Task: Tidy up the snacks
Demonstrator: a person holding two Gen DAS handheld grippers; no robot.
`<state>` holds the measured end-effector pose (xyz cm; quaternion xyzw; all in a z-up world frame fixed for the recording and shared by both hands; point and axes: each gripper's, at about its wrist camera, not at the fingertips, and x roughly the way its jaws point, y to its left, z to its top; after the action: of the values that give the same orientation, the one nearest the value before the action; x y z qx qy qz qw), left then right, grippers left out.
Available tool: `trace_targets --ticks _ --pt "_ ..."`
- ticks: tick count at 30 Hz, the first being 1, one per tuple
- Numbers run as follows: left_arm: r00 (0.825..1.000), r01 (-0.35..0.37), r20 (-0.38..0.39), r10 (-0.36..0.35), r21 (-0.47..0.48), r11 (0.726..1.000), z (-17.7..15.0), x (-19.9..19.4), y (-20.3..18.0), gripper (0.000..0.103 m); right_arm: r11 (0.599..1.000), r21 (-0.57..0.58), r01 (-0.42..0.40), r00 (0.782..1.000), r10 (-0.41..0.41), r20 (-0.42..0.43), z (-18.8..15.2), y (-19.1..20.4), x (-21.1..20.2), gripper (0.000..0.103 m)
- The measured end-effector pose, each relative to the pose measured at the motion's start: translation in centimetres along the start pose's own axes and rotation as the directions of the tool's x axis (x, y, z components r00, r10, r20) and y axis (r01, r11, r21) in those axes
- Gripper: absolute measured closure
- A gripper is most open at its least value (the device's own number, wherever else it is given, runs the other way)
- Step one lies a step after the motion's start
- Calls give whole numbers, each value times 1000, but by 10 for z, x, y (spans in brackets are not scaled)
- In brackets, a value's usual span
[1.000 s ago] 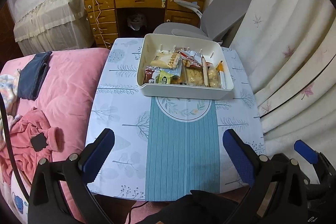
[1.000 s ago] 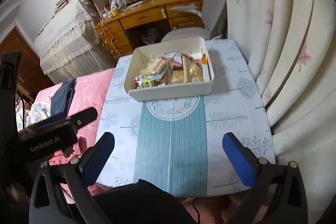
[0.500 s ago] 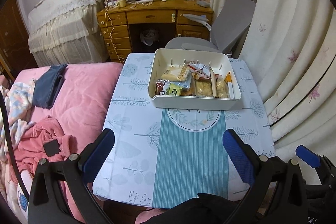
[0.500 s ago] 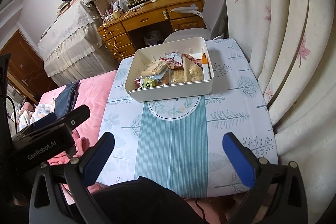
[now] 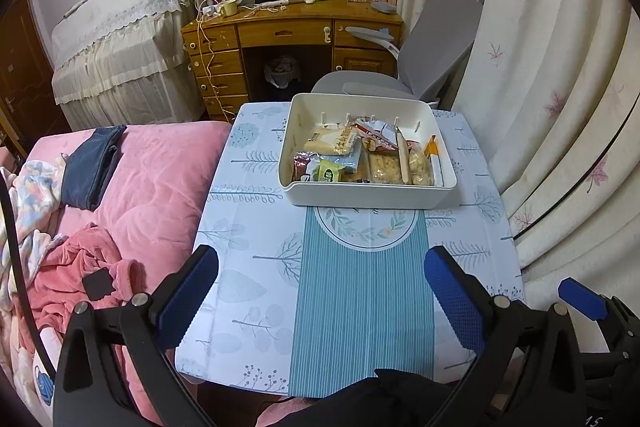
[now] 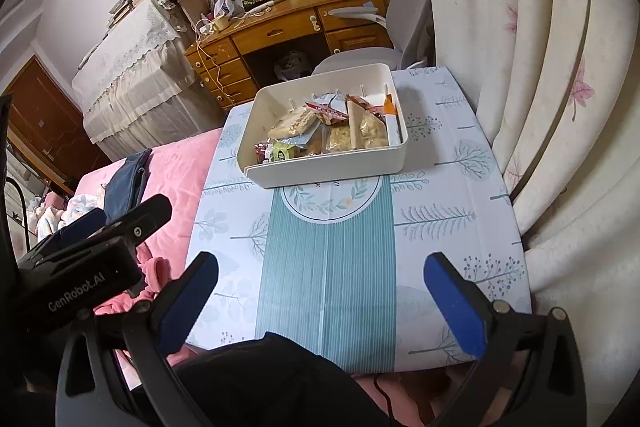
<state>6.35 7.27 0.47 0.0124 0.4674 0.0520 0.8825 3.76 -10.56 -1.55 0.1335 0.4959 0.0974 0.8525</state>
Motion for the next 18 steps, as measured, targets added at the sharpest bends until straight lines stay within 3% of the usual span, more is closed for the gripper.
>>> trace_targets --ticks 18 --pt "1000 -2 -4 2 4 1000 -1 3 2 1 1000 20 6 1000 -5 -25 -2 -5 7 0"
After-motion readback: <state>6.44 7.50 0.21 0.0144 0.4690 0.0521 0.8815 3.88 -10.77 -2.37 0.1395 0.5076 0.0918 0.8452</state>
